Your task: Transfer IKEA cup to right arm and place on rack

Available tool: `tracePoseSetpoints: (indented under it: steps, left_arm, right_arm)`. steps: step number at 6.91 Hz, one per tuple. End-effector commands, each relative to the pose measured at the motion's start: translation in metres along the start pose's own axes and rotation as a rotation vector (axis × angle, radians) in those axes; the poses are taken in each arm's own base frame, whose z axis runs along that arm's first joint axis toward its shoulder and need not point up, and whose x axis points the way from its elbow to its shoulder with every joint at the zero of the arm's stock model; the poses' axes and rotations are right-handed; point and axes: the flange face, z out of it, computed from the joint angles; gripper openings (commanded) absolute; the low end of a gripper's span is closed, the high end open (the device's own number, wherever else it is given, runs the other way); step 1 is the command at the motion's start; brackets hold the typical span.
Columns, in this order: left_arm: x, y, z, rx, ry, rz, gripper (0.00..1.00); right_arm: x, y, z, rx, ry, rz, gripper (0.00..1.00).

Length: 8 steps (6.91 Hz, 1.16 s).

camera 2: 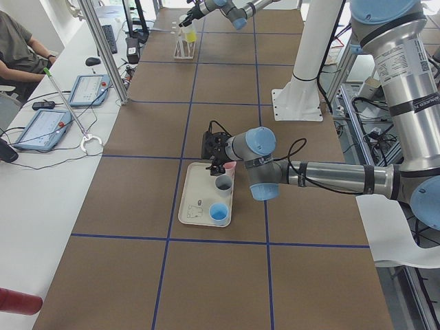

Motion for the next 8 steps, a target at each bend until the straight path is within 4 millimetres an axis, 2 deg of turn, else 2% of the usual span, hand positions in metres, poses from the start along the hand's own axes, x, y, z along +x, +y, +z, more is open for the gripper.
tracePoseSetpoints:
  steps: [1,3,4,5,6,7,8]
  left_arm:
    - [-0.002,0.001,0.0,-0.002,-0.004,0.0,1.0]
    - [-0.006,0.004,-0.002,-0.005,-0.013,-0.005,1.0]
    - [-0.007,0.005,-0.003,-0.006,-0.014,-0.006,1.0]
    - [-0.008,0.005,-0.002,-0.008,-0.016,-0.007,1.0]
    - [-0.008,0.005,-0.002,-0.008,-0.017,-0.008,1.0]
    - [-0.01,0.005,-0.001,-0.009,-0.02,-0.009,1.0]
    - [-0.009,0.005,-0.001,-0.01,-0.018,-0.007,1.0]
  right_arm:
    - [-0.003,0.012,0.005,-0.016,0.004,-0.012,0.0]
    - [-0.004,0.02,0.009,-0.027,0.006,-0.022,0.0]
    - [-0.005,0.018,0.007,-0.021,-0.004,-0.007,0.0]
    - [-0.009,0.017,0.009,-0.019,-0.007,-0.002,0.99]
    - [-0.004,0.02,0.012,-0.015,0.007,-0.012,1.0]
    - [-0.007,0.018,0.011,-0.015,0.001,-0.015,1.0]
    - [-0.015,0.011,0.002,-0.019,-0.03,-0.008,1.0]
